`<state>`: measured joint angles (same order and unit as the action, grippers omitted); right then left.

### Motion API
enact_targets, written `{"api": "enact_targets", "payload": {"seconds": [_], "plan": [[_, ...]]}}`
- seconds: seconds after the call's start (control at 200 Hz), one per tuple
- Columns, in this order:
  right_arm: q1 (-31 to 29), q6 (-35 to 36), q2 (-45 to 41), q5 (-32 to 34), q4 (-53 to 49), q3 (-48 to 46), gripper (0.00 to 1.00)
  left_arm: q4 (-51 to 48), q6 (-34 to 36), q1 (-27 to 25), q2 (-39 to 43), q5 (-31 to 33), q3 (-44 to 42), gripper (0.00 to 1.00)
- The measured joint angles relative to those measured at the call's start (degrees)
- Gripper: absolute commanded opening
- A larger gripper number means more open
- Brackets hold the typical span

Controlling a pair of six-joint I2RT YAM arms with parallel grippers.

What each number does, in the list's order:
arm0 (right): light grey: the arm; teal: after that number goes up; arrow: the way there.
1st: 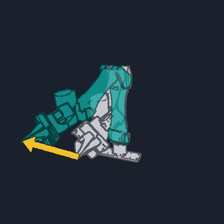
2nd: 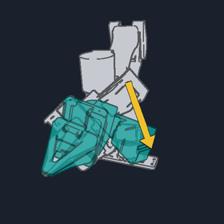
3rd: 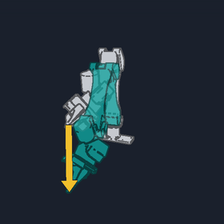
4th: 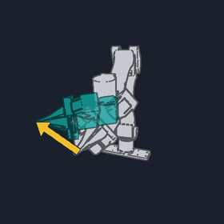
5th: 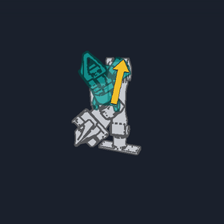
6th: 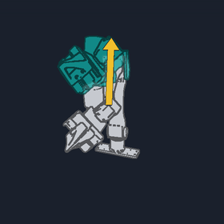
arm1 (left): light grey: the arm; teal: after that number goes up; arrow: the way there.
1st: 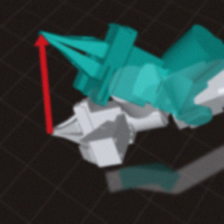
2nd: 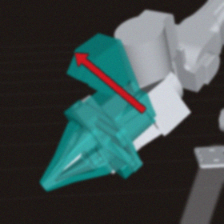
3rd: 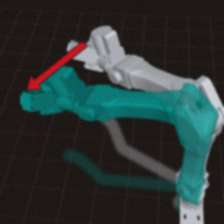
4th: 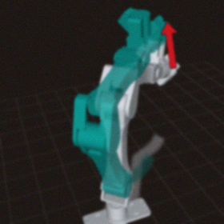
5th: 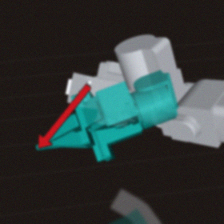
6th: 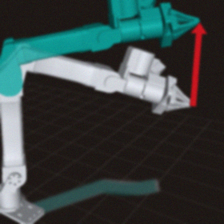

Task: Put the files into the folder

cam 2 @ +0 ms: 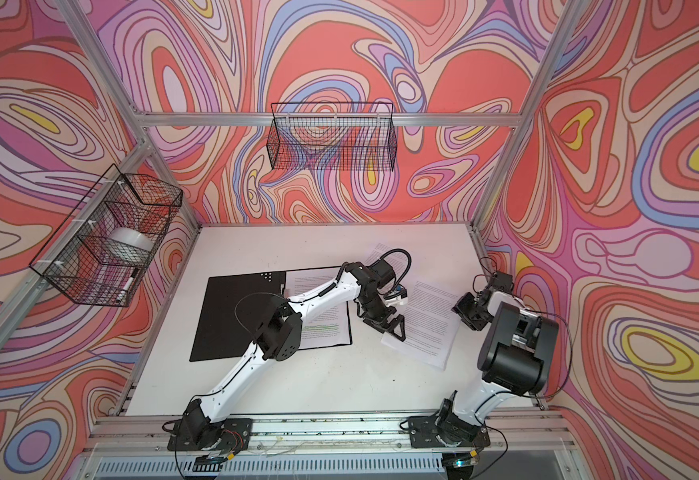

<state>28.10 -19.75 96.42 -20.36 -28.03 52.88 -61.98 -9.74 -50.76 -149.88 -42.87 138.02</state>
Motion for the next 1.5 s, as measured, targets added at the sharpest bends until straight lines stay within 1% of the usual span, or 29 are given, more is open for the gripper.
{"api": "enact_targets", "payload": {"seconds": [0.421,0.536,0.751,0.836,0.891,0.982,1.072,1.172,1.247,1.417,1.502], "plan": [[0.0,-0.46,0.0,-4.0,0.98,-1.11,0.45,0.5,-1.99,0.0,-0.22,-4.09,1.2,0.92],[0.0,-0.48,-0.02,-4.11,1.05,-1.16,0.45,0.5,-2.34,0.0,-0.22,-4.09,1.25,0.87],[0.0,-0.48,-0.02,-4.09,1.07,-1.22,0.44,1.36,-3.67,0.0,-0.22,-5.18,1.2,0.77],[0.0,-0.48,-0.02,-4.09,1.07,-1.22,0.44,1.97,-4.17,0.0,-0.22,-5.75,1.09,0.71],[0.0,-0.48,-0.02,-4.09,1.11,-1.27,0.44,2.21,-4.5,0.0,-0.22,-6.03,1.01,0.66],[0.02,-0.48,-0.04,-4.13,1.29,-1.4,0.44,2.97,-5.16,0.0,-0.22,-6.19,0.26,0.55],[0.0,-0.48,-0.15,-4.11,1.49,-1.53,0.44,3.26,-5.53,-0.04,-0.22,-5.84,-0.9,0.51],[0.0,-0.5,-0.22,-4.13,1.62,-1.64,0.43,3.28,-5.55,-0.13,-0.22,-5.11,-1.42,0.43],[0.02,-0.52,-0.33,-4.11,1.79,-1.81,0.43,3.28,-5.55,-0.2,-0.22,-5.09,-1.44,0.41],[0.0,-0.81,-0.42,-4.09,1.92,-1.9,0.43,3.39,-5.55,-0.31,-0.22,-5.09,-1.46,0.33],[0.0,-0.92,-0.42,-4.09,1.92,-1.9,0.43,3.48,-5.55,-0.44,-0.22,-5.07,-1.46,0.27]]}}
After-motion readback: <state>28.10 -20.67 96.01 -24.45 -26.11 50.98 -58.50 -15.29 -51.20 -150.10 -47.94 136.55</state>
